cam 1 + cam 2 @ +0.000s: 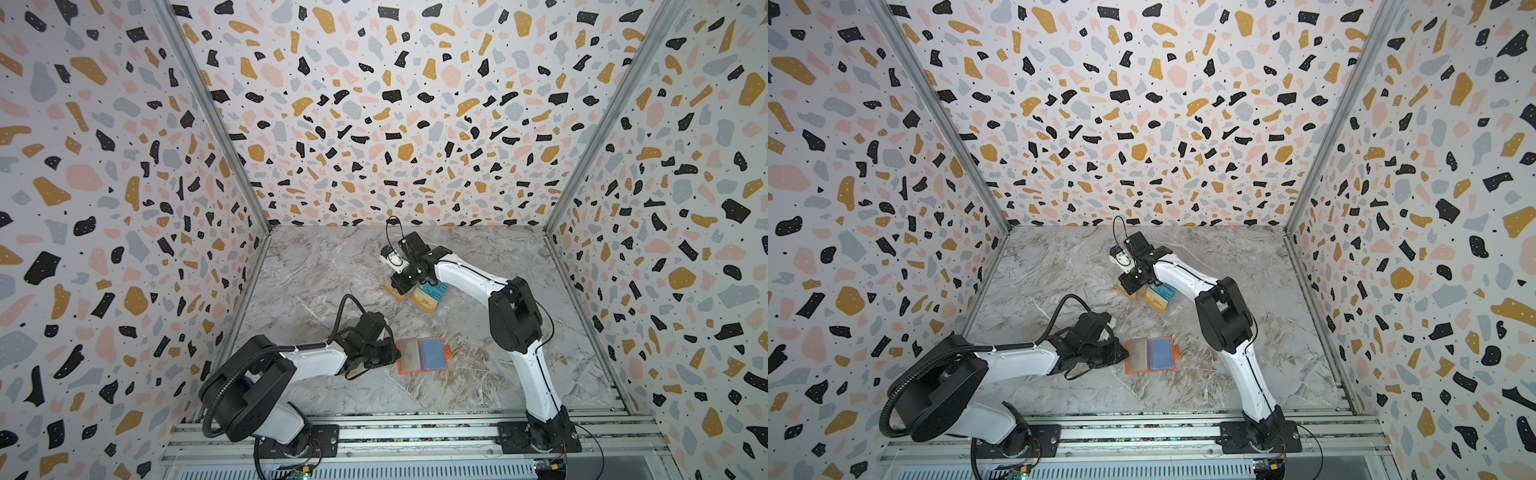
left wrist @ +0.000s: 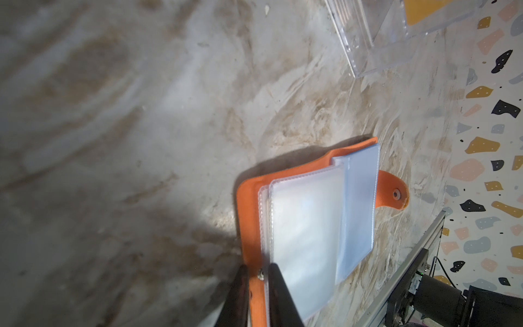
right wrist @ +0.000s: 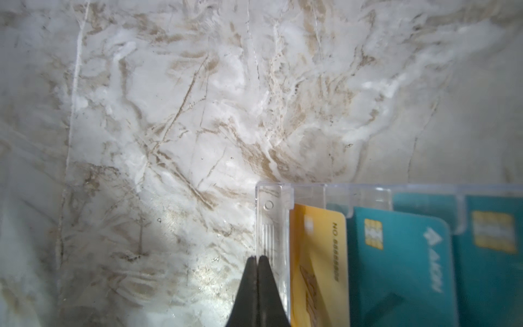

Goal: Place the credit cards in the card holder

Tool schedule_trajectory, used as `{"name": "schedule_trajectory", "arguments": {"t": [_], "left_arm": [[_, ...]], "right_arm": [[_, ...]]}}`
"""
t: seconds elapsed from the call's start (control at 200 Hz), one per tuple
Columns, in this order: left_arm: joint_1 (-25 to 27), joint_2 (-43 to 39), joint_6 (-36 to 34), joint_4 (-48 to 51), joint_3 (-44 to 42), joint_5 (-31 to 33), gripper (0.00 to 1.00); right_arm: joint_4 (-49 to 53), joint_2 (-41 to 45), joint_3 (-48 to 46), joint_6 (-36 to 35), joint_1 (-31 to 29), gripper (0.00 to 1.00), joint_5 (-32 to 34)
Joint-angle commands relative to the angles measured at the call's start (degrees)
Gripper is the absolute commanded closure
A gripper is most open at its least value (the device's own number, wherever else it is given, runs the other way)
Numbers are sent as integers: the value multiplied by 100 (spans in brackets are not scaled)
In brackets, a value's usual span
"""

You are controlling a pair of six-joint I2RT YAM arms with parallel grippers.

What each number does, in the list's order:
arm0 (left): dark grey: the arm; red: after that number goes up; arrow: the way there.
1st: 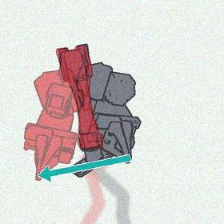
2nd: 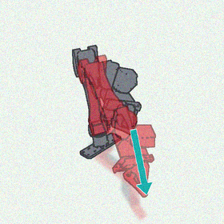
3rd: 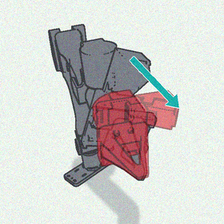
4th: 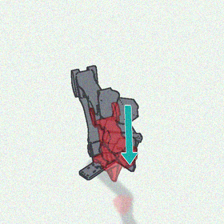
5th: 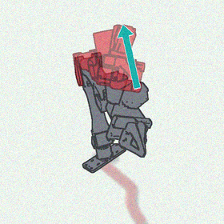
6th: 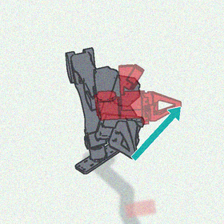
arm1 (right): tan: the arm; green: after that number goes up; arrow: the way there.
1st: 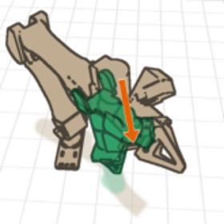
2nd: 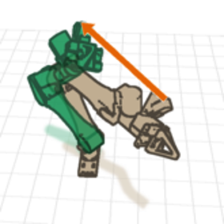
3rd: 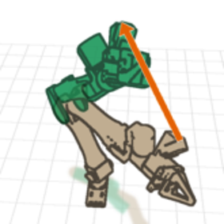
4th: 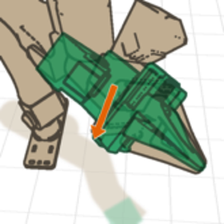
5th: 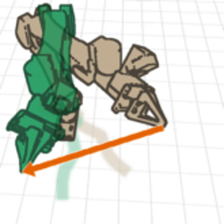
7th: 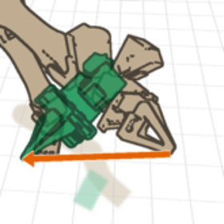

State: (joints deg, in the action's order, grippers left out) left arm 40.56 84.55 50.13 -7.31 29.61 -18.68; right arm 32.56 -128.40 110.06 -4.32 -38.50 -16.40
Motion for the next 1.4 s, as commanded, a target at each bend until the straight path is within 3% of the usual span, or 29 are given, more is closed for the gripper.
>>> {"name": "schedule_trajectory", "arguments": {"t": [0.0, 0.15, 0.275, 0.666, 0.771, 1.016, 1.396], "left_arm": [[4, -9, -43, 303, -57, 145, 83], [0, 11, -56, 300, -28, 128, 82], [-2, 90, -122, 344, 18, 109, 82], [4, 321, -339, 701, 226, 154, 82], [0, 334, -360, 754, 221, 154, 82], [3, 417, -331, 754, 256, 153, 82], [5, 328, -369, 877, 278, 174, 82]], "right_arm": [[-70, 491, 177, 61, 44, 100, -165], [-45, 693, 188, 137, 118, 100, -250], [-338, 1132, -251, 440, 338, 100, -740], [-2823, 3606, -4363, 2378, 867, 100, -3077], [-3330, 4117, -5319, 2969, 897, 100, -3448], [-3734, 4874, -7088, 3654, 898, 100, -3539], [-4374, 4638, -8003, 4098, 1327, 100, -3810]]}}
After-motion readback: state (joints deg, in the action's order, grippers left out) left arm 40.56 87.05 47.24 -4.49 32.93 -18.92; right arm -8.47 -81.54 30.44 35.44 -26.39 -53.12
